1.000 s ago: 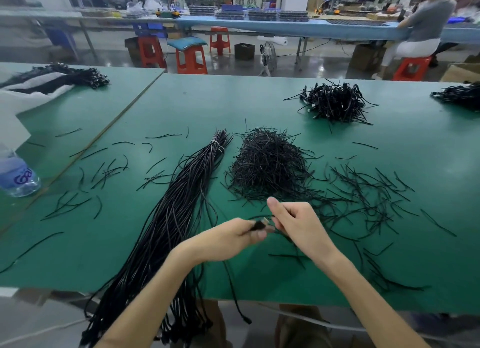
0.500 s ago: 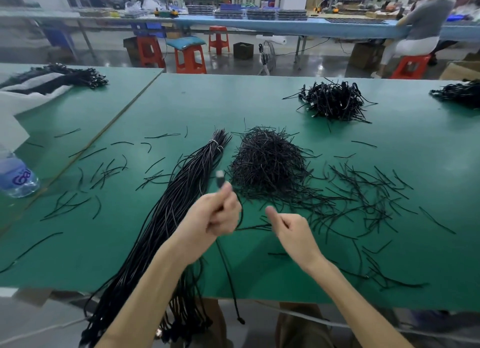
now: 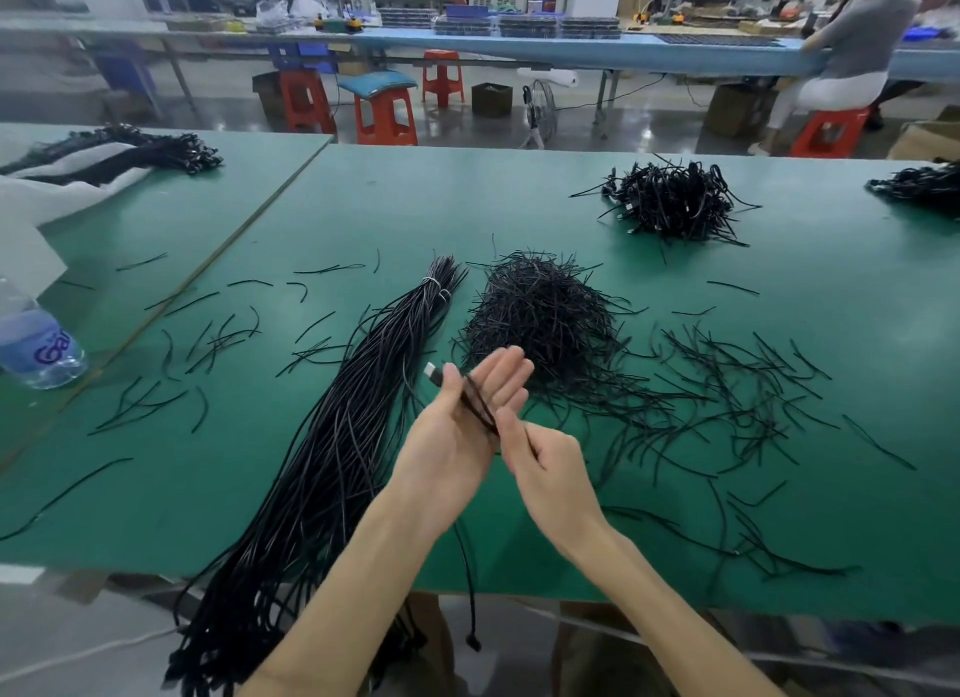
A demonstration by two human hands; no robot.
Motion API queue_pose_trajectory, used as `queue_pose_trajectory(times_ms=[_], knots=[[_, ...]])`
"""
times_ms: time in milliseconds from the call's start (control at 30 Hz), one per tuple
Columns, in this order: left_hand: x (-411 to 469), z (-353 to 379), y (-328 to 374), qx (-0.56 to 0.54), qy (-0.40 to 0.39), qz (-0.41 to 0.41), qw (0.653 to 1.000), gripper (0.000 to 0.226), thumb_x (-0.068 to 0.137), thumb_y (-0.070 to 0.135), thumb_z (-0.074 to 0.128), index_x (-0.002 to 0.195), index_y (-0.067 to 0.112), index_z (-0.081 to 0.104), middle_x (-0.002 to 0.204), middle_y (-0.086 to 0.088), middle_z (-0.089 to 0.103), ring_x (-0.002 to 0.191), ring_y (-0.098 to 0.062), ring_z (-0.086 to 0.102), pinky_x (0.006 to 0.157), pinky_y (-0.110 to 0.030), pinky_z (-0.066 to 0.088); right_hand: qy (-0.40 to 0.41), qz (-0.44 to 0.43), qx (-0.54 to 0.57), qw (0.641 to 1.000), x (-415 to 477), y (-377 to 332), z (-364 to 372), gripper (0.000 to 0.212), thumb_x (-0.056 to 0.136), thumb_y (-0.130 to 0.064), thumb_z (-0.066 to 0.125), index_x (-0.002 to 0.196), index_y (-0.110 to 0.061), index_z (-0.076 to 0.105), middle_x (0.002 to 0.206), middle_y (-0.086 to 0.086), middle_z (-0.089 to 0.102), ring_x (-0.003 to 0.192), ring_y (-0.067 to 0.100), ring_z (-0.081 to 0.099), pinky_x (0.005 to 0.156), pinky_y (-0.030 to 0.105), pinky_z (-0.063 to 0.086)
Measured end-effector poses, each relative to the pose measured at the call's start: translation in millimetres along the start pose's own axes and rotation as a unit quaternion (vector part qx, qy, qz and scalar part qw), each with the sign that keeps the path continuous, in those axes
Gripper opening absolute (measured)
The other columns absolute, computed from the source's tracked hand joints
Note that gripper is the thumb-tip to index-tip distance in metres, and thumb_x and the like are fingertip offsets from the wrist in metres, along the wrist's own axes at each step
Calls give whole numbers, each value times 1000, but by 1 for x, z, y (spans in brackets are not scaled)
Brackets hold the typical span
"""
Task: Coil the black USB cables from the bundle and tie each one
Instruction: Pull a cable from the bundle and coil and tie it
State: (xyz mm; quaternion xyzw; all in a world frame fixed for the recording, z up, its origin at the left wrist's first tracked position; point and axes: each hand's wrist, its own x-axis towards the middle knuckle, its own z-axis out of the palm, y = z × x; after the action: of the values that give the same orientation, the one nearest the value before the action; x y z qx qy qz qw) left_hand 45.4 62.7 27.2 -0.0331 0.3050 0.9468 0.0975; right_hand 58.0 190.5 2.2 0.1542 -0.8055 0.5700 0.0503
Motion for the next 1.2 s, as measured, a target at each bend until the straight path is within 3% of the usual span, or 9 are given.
queue_pose_trajectory(times_ms=[33,100,200,267,467,567,767,967,1200], knots=[[0,1,7,-53,2,-7,999,49,109,40,34,120,6,67,103,-2,75,94,-13,73,82,-26,56,0,3,-7,1000,-1,5,-2,65,100,-64,41,60,-15,27,53,-6,26,53,11,22,51,33,20],[-3,-1,19,-70,-23,-15,997,39,109,38,42,91,14,67,65,9,51,53,-8,46,58,-20,41,4,5,-34,999,1,11,-11,67,99,-66,41,59,-14,24,53,-5,23,52,11,21,51,34,20],[-16,-5,21,170,-66,-7,983,41,108,42,45,75,20,56,59,7,25,51,-12,21,53,-24,24,1,-11,-101,995,15,10,-27,66,102,-56,44,55,-13,26,49,-2,25,49,11,23,49,39,25],[-24,-5,14,358,-88,14,929,46,108,45,45,70,21,54,58,6,27,52,-15,20,52,-23,24,-3,-21,-150,988,26,7,-33,66,105,-48,45,54,-8,30,47,7,30,48,15,26,51,44,29],[-31,-3,12,437,-82,5,896,47,104,48,46,66,21,53,55,9,33,50,-11,23,50,-19,25,0,-36,-228,973,26,4,-28,63,105,-43,46,51,-16,31,44,-1,33,44,15,26,48,27,22],[-32,-7,15,374,-99,-7,922,44,103,47,48,68,20,52,58,7,29,51,-12,21,50,-21,24,14,-27,-223,974,24,9,-27,63,106,-41,46,51,-15,29,44,-1,32,44,15,26,48,28,23],[-26,-13,22,70,-79,-63,992,41,105,43,47,71,21,54,56,11,27,46,-5,19,45,-22,22,37,-45,-225,973,23,10,-30,62,105,-38,48,52,-18,24,43,-7,23,42,15,22,45,23,18],[-27,-15,23,-59,-82,-69,992,39,111,36,41,79,19,55,54,8,36,44,-8,29,56,-24,24,31,-43,-209,976,21,12,-35,61,106,-35,49,53,-19,22,44,-9,21,42,14,21,45,23,20],[-27,-13,25,-118,-37,-34,992,46,112,25,35,88,13,73,77,7,62,66,-15,62,70,-30,55,32,-19,-190,981,13,18,-35,61,106,-38,48,53,-18,22,43,-8,21,43,13,23,46,26,22]])
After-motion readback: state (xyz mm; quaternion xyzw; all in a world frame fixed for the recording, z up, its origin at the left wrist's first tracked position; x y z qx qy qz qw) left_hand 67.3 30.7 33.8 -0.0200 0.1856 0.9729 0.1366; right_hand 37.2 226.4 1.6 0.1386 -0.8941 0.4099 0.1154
